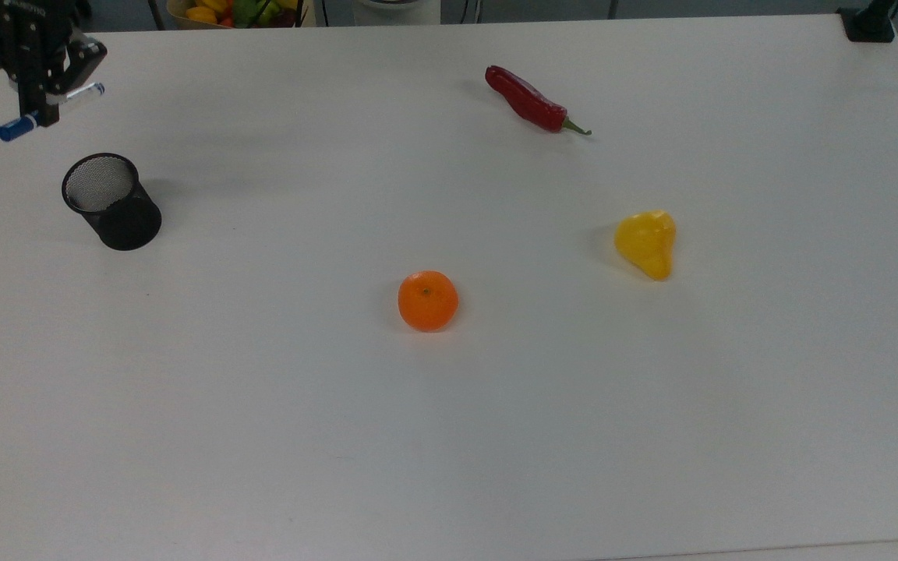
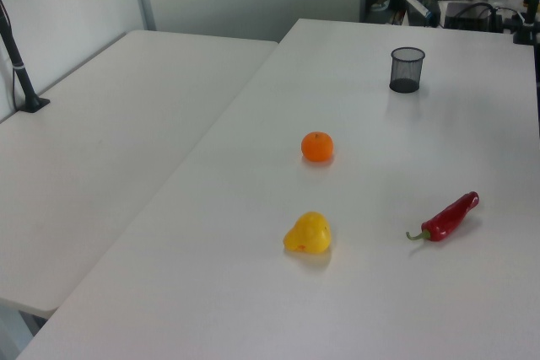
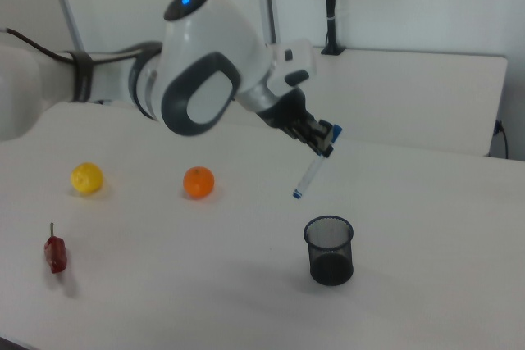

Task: Place marker
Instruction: 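Carry the marker over the black mesh pen cup, then lower the marker into the pen cup and open the gripper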

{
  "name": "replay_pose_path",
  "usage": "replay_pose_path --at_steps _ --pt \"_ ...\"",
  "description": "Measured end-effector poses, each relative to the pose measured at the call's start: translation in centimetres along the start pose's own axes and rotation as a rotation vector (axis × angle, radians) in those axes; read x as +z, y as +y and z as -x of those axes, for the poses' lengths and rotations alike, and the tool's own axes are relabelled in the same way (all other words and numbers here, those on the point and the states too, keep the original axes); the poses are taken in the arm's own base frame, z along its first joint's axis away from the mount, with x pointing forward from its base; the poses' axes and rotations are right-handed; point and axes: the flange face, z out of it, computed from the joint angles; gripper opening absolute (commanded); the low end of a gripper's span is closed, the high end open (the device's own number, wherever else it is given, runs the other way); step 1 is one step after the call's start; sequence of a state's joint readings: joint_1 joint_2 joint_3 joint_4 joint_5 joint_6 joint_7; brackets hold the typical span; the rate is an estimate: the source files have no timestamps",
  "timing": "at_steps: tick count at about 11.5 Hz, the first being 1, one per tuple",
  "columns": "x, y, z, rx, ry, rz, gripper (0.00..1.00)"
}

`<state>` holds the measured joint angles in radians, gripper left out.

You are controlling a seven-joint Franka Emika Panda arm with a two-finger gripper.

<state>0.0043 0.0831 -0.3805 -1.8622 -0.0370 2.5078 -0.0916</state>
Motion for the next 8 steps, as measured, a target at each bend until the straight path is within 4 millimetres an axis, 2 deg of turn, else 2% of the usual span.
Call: replay_pose_path --at_steps 3,6,8 --pt "5.8 -0.1 1.7 -0.012 0.047 0.038 0.00" --pt "8.7 0.0 3.3 -0.019 0.109 0.061 0.00" --pt "9.5 -0.1 4.4 -0.021 0.159 0.065 0.00"
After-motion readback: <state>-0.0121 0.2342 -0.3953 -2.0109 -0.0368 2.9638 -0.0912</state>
